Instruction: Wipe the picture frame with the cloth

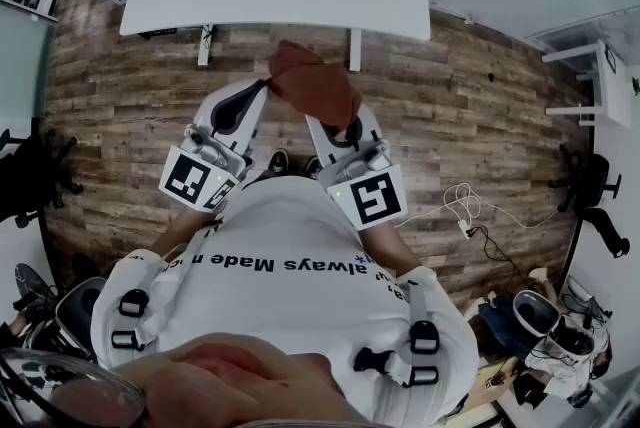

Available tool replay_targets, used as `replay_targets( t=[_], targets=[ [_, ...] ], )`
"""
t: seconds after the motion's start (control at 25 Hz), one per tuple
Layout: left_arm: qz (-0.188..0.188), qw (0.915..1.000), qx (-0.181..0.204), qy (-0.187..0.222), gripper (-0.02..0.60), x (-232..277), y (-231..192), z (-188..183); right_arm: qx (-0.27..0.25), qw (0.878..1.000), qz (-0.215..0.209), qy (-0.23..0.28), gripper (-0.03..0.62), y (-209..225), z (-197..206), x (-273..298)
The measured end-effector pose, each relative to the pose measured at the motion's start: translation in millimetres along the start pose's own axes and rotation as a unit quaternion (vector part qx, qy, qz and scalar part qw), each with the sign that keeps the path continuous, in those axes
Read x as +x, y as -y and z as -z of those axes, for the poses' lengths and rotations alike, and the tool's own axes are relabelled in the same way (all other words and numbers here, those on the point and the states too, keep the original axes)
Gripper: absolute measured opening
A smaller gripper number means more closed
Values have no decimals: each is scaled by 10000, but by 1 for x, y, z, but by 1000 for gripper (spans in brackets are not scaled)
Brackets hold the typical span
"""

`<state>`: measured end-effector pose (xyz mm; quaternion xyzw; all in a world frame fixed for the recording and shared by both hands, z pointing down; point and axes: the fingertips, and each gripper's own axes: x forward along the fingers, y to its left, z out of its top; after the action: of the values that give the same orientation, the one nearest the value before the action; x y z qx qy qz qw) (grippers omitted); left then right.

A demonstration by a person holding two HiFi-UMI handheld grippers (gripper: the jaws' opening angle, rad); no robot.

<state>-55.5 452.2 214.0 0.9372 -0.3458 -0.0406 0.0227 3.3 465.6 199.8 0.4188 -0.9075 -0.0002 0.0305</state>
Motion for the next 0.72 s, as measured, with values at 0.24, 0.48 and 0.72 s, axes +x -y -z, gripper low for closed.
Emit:
replay_targets(
  t=[0.24, 0.48, 0.72],
  targets=[
    [15, 10000, -54, 7, 3, -1, -7, 3, 2, 10000, 27, 17, 20, -3, 1, 7],
    [58, 10000, -34, 61, 3, -12, -21, 0, -76, 9998, 119, 133, 20, -12, -7, 19],
    [124, 9999, -45, 72, 3, -31, -37, 1, -109, 9998, 177, 52, 20, -34, -4, 39]
  ],
)
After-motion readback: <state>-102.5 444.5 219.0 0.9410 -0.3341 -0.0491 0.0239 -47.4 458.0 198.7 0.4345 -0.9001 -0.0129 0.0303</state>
